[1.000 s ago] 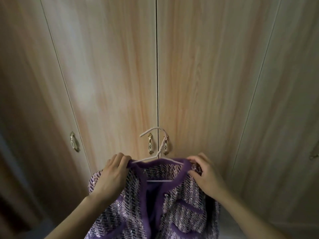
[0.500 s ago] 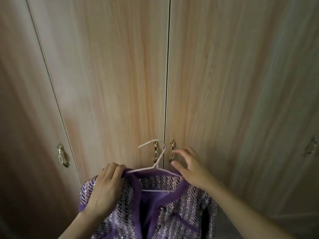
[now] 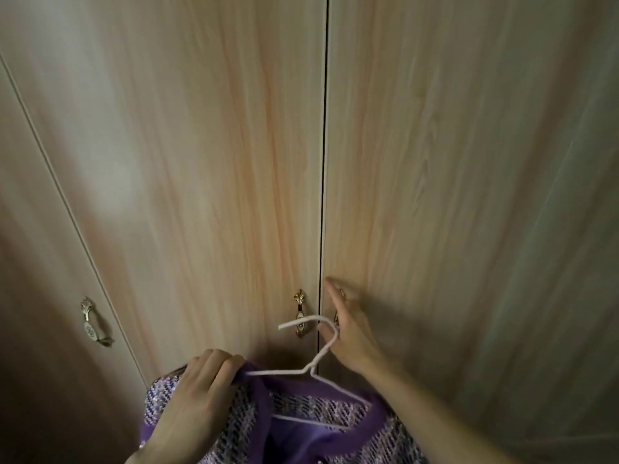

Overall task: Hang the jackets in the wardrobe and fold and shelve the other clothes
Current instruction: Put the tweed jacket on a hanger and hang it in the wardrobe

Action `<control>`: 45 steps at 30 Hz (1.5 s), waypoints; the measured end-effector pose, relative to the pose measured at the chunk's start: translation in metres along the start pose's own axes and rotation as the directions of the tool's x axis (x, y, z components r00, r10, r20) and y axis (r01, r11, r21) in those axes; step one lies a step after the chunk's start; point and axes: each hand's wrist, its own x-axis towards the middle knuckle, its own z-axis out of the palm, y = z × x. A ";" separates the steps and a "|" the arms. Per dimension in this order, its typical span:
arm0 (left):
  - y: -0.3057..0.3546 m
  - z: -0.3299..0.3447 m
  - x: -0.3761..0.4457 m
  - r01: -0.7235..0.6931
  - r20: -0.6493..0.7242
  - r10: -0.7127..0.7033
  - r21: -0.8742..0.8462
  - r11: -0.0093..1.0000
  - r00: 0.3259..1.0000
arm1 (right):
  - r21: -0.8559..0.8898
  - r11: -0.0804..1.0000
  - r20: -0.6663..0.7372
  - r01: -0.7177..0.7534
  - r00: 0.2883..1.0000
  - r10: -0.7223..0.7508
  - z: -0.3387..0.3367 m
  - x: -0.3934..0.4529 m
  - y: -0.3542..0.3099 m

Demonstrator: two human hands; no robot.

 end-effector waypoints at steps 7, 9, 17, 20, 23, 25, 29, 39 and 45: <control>0.005 -0.007 -0.004 0.006 0.056 -0.005 -0.021 1.000 0.998 | -0.144 0.988 -0.021 0.055 0.998 -0.058 0.004 0.002 -0.005; 0.002 -0.012 -0.006 0.015 0.062 -0.012 -0.040 0.999 0.998 | -0.167 0.985 -0.025 0.029 0.999 -0.033 0.004 -0.003 -0.009; -0.003 -0.021 -0.014 -0.021 0.087 0.033 -0.136 0.990 0.996 | -0.223 0.975 -0.101 -0.014 0.995 -0.009 -0.003 -0.077 -0.016; 0.005 -0.015 -0.015 -0.082 0.064 0.097 -0.212 0.974 0.993 | -0.277 0.960 -0.144 -0.036 0.990 -0.005 -0.015 -0.121 -0.020; 0.020 -0.004 -0.013 -0.139 0.037 0.154 -0.263 0.955 0.987 | -0.351 0.931 -0.186 -0.097 0.982 0.033 -0.027 -0.160 -0.023; 0.032 0.004 -0.010 -0.176 0.042 0.197 -0.290 0.941 0.980 | -0.380 0.912 -0.219 -0.157 0.973 0.077 -0.035 -0.184 -0.025; 0.057 0.020 -0.003 -0.236 0.070 0.277 -0.355 0.905 0.958 | -0.530 0.809 -0.232 -0.254 0.961 0.150 -0.057 -0.222 -0.031; 0.122 0.042 0.032 -0.335 0.044 0.409 -0.496 0.801 0.912 | -0.605 0.708 -0.378 -0.366 0.914 0.149 -0.105 -0.293 -0.027; 0.172 0.058 0.052 -0.393 0.067 0.489 -0.507 0.767 0.870 | -0.549 0.682 -0.490 -0.482 0.847 0.205 -0.140 -0.330 -0.009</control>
